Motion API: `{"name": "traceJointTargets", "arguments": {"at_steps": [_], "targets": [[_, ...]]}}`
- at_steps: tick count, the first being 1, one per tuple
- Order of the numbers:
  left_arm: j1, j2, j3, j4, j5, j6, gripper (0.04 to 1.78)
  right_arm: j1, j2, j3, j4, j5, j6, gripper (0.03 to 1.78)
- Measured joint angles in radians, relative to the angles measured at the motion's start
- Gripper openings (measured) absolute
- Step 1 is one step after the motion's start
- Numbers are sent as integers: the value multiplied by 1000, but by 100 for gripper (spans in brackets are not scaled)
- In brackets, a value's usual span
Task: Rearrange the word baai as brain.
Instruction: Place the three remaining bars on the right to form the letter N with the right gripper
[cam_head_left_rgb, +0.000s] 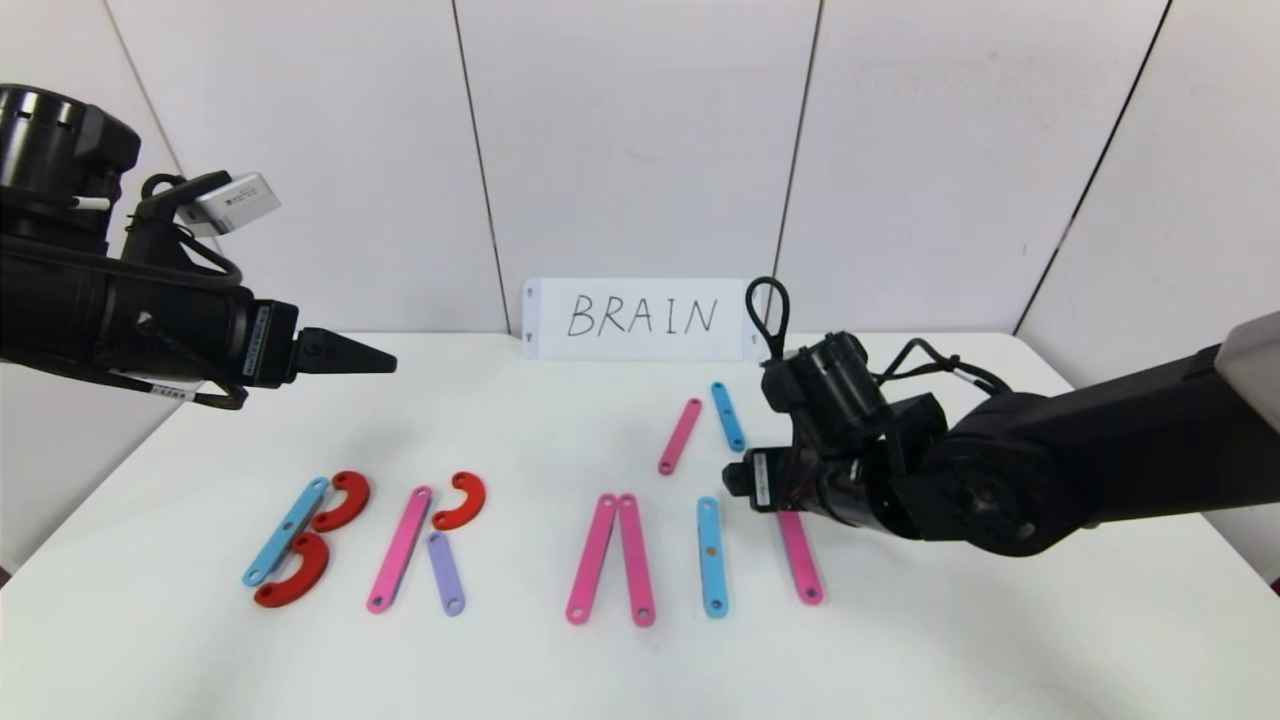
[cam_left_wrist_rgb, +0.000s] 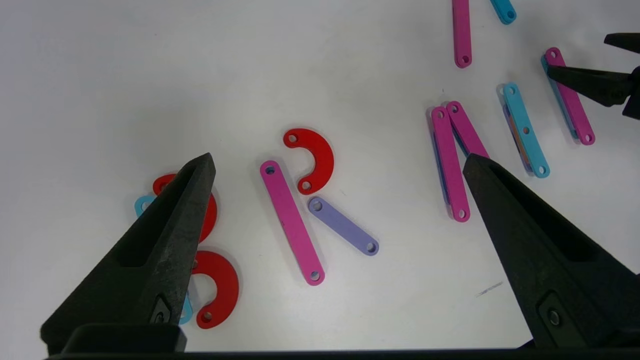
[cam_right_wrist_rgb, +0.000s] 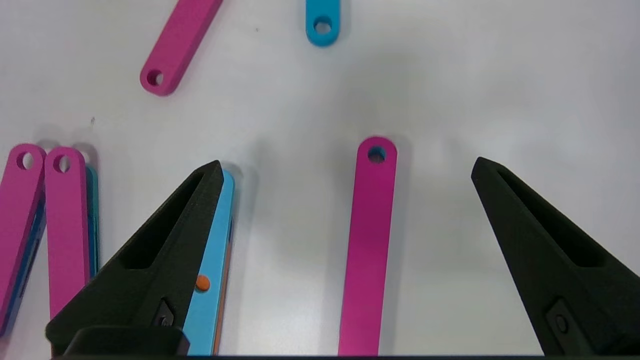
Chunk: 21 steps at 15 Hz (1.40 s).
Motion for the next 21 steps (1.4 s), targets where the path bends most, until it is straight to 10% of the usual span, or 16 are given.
{"name": "traceJointTargets", "arguments": {"at_steps": [10, 17, 21], "targets": [[-1, 0, 0, 0, -2, 0, 173, -128, 179, -282, 7, 199, -245, 174], [0, 1, 0, 0, -6, 0, 173, -152, 286, -356, 3, 211, -273, 173], [-1, 1, 0, 0, -6, 0, 173, -152, 301, -361, -6, 211, -273, 142]]}}
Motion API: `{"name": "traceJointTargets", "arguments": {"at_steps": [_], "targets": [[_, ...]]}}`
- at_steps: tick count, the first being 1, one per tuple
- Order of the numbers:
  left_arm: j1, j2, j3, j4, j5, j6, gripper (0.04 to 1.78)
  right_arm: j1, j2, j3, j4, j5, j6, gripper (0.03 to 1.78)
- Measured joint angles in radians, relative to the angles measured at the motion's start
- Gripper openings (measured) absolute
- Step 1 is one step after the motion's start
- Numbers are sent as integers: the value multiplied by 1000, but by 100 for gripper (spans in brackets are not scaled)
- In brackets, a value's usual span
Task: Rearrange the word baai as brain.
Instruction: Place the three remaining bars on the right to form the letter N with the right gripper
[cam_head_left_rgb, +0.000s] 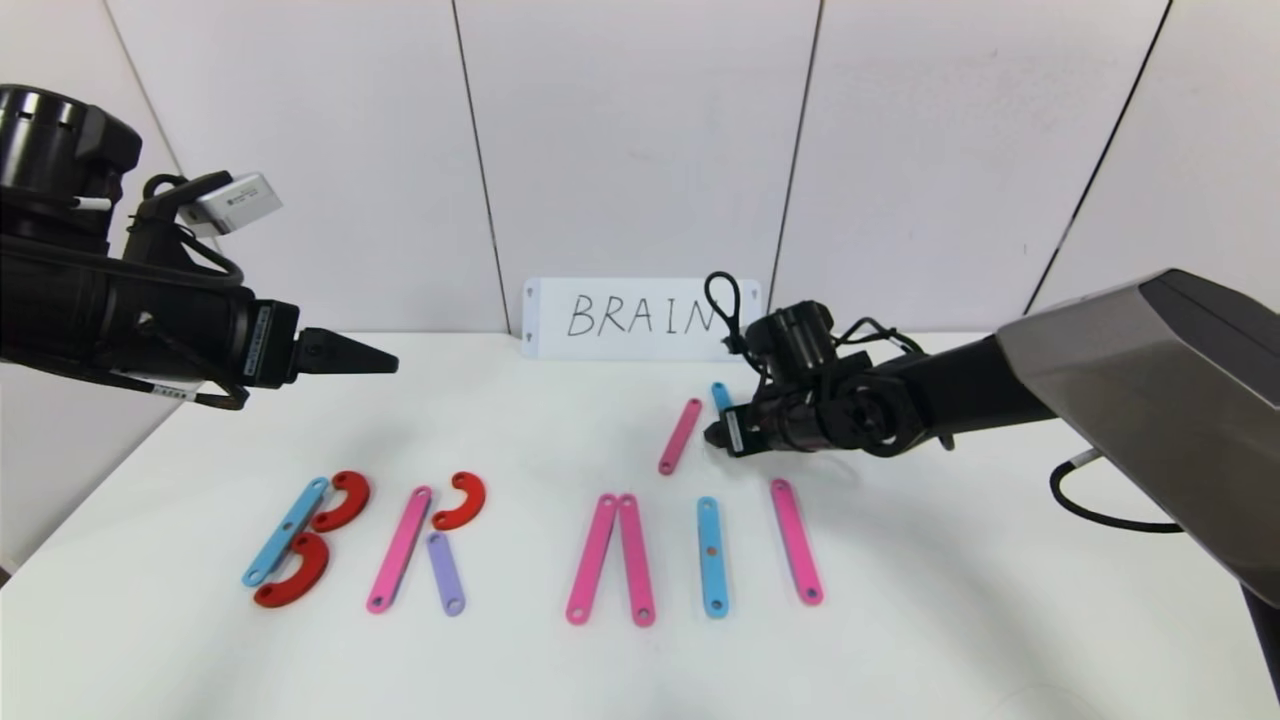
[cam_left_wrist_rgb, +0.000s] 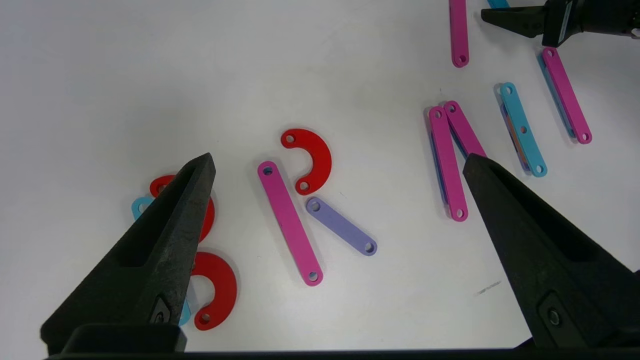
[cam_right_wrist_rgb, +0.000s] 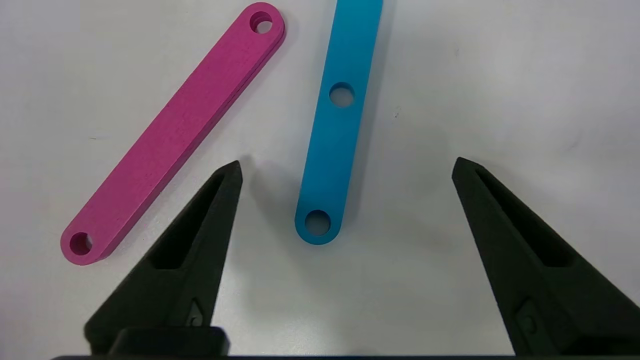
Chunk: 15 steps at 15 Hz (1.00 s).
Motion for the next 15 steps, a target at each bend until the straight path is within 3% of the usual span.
{"name": "traceJointTargets", "arguments": {"at_steps": [5, 7, 15], "targets": [[-4, 1, 0, 0, 0, 0, 173, 0, 19, -21, -1, 1, 3, 56], [-5, 1, 0, 0, 0, 0, 173, 1, 28, -30, -1, 1, 3, 31], [-5, 1, 0, 0, 0, 1, 173, 7, 22, -29, 14, 1, 8, 27]]}}
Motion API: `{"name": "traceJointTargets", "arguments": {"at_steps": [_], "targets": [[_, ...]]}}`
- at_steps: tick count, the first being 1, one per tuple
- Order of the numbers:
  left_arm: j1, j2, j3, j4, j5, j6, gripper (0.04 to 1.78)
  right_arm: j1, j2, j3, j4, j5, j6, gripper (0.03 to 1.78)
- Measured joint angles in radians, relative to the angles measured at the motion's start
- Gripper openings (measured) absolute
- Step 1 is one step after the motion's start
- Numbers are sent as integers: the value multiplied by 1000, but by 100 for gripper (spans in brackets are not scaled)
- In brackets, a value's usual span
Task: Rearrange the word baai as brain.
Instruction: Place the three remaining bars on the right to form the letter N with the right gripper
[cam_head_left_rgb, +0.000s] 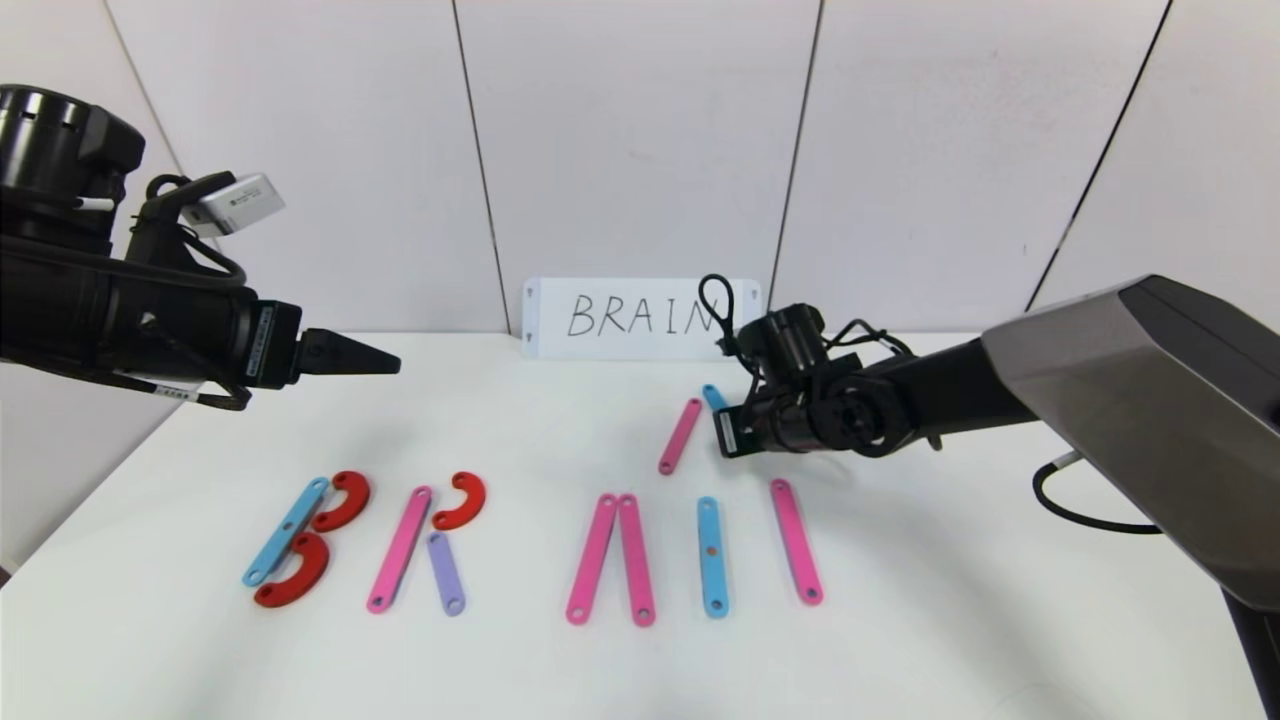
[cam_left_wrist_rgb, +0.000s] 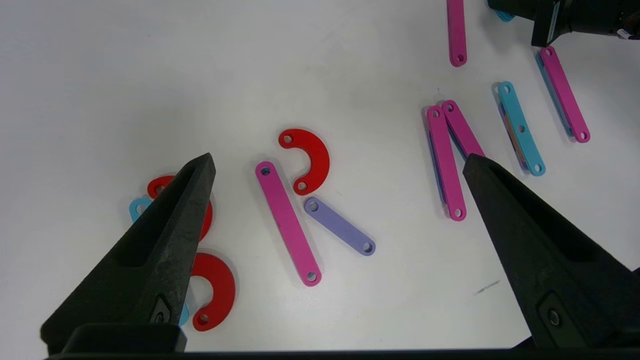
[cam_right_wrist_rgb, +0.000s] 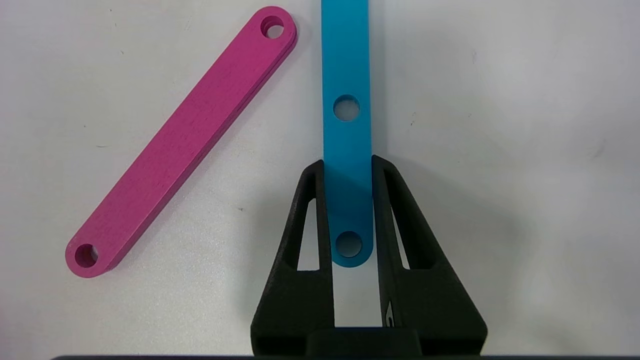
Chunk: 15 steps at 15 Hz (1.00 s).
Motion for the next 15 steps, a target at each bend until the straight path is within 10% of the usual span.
{"name": "traceJointTargets", "arguments": {"at_steps": [10, 15], "targets": [[0, 0, 0, 0, -1, -1, 173, -1, -254, 208, 0, 7, -3, 27], [0, -1, 0, 0, 0, 0, 173, -40, -454, 459, -15, 139, -107, 27]]}}
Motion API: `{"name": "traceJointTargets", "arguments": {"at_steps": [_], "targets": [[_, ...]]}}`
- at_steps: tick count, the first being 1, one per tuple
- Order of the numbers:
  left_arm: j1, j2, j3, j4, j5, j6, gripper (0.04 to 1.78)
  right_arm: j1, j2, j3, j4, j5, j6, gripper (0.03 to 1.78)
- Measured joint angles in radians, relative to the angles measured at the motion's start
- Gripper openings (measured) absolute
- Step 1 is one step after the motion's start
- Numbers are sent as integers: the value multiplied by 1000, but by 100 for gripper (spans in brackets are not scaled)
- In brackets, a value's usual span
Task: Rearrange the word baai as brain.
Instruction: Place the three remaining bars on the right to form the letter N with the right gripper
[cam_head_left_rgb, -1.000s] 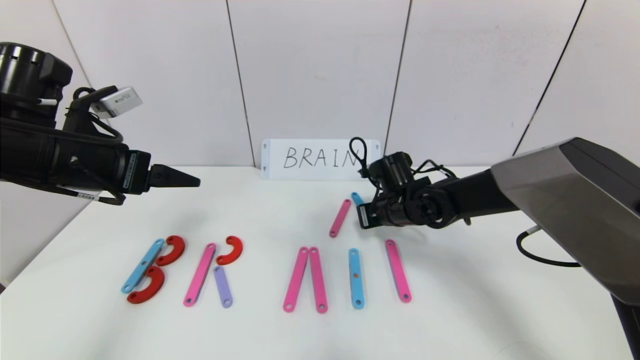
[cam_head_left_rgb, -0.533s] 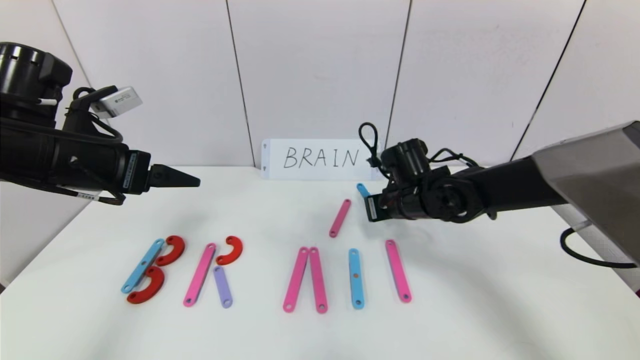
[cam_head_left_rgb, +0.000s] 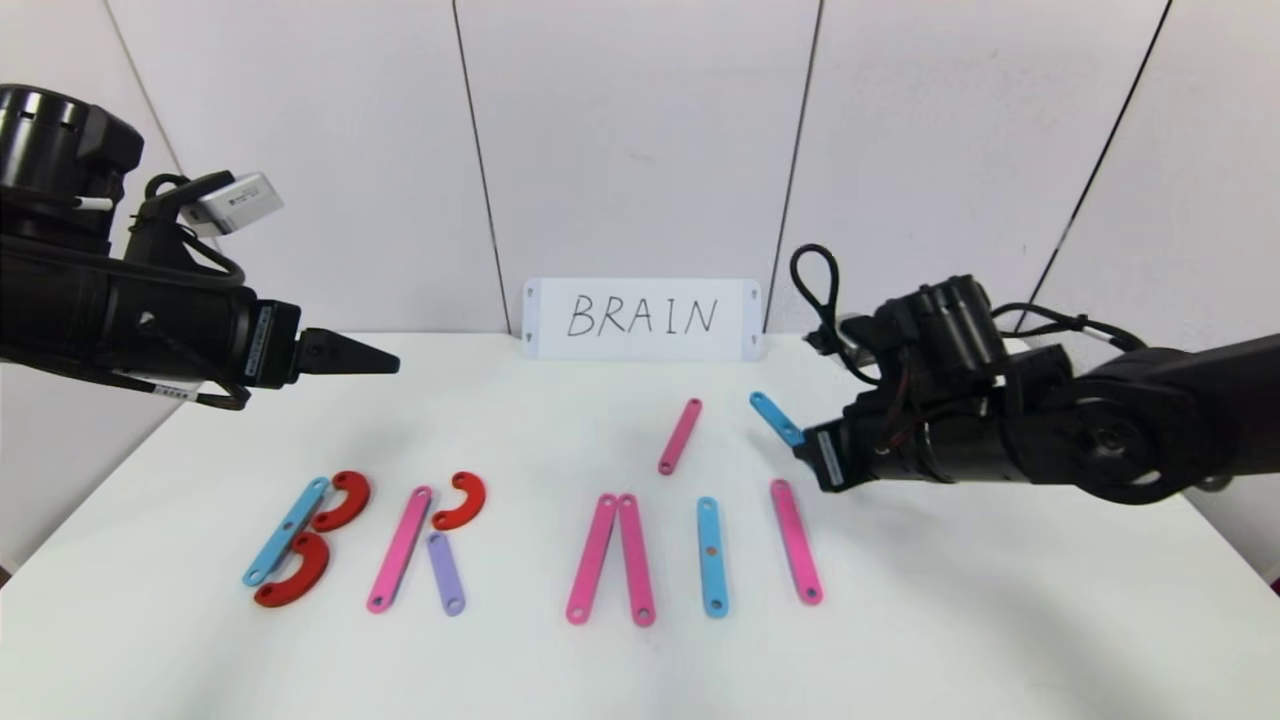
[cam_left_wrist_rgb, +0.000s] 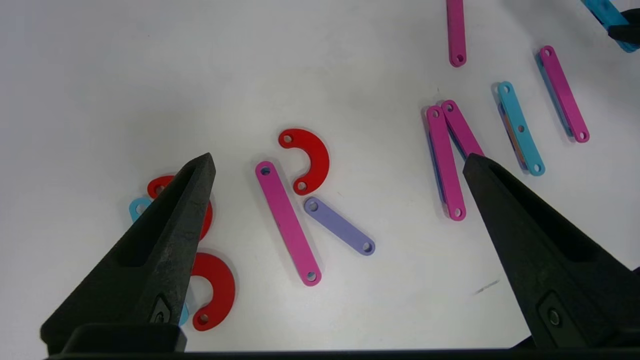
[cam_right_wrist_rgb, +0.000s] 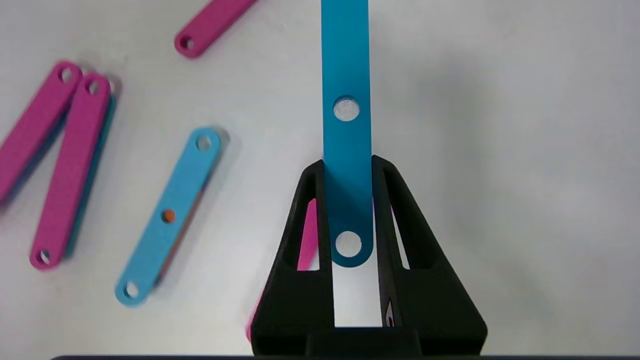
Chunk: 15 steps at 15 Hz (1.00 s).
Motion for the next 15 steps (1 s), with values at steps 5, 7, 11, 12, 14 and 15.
{"name": "traceJointTargets", "arguments": {"at_steps": [5, 7, 11, 12, 14, 15], "targets": [[0, 0, 1, 0, 0, 0, 173, -119, -88, 138, -3, 186, -152, 27], [0, 0, 2, 0, 0, 0, 173, -143, -98, 170, -3, 227, -169, 27], [0, 0, 2, 0, 0, 0, 173, -153, -101, 234, -30, 231, -169, 27], [0, 0, 2, 0, 0, 0, 173, -154, -97, 251, -50, 230, -168, 27], [0, 0, 2, 0, 0, 0, 173, -154, -82, 280, -91, 229, -169, 27], [0, 0, 2, 0, 0, 0, 173, -154, -73, 287, -103, 228, -169, 27]]}}
